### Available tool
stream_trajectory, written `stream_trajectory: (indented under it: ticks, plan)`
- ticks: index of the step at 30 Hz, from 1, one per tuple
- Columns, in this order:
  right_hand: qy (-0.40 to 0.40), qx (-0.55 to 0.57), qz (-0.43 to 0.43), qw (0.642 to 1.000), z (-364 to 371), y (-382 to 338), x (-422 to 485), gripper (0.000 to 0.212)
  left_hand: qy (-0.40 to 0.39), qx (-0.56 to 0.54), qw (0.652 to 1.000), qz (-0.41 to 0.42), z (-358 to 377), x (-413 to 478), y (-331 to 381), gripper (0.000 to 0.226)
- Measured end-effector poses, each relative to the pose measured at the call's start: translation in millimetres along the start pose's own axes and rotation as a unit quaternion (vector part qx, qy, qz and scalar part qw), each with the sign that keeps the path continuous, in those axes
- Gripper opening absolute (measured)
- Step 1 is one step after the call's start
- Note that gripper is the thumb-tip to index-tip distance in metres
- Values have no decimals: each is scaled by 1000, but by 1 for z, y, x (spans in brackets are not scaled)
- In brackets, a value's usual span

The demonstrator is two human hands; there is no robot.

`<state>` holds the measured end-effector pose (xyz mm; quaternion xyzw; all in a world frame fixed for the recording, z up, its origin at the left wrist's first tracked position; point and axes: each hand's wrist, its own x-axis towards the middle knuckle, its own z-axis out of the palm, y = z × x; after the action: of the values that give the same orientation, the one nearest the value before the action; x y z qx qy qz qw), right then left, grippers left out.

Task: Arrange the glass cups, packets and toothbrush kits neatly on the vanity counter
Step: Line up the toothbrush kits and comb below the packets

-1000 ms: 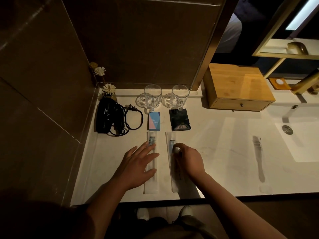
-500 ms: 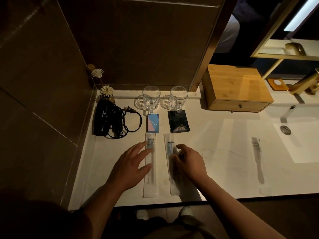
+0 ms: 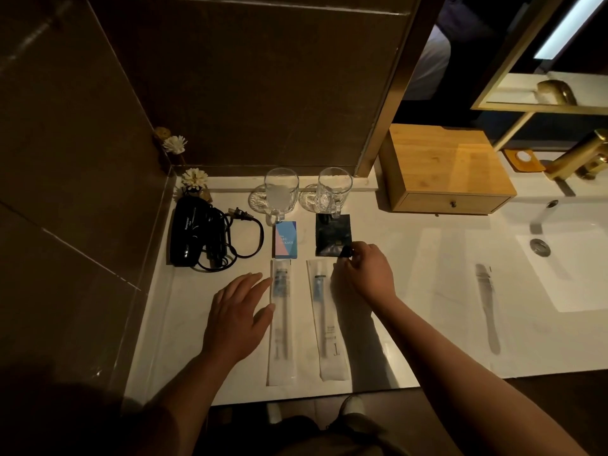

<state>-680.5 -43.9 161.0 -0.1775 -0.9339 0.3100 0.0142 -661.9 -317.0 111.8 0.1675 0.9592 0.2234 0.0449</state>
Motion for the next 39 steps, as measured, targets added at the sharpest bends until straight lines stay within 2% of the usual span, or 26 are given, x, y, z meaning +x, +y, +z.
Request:
stream_trajectory:
  ticks: [6,9,12,17,23,32,39]
  plan:
    - [5,6,7,1000,0,0,0,35,-2,1,1000,-2,-2,0,1,55]
    - [29,-6,-26,999,-4,-1,-15,36,1,1,1000,0,-2,0,1,55]
    - [-6,-21,-53,998,1,-10,-40,33,2,5,1000,0,-2,0,2,55]
    - [-85,-27,11,996,14,-17,-63,34,-1,13,1000,13,-4,0,3,53]
    - [-68,-2,42,997,15,-13,-67,31,-6,39,999,27,-5,-3,5,57]
    - [-49,-2,41,998,16,-12,-70,29,-3,41,999,32,-5,-3,5,55]
    - [-53,13,53,997,15,-10,-68,36,2,29,999,26,-6,-2,5,57]
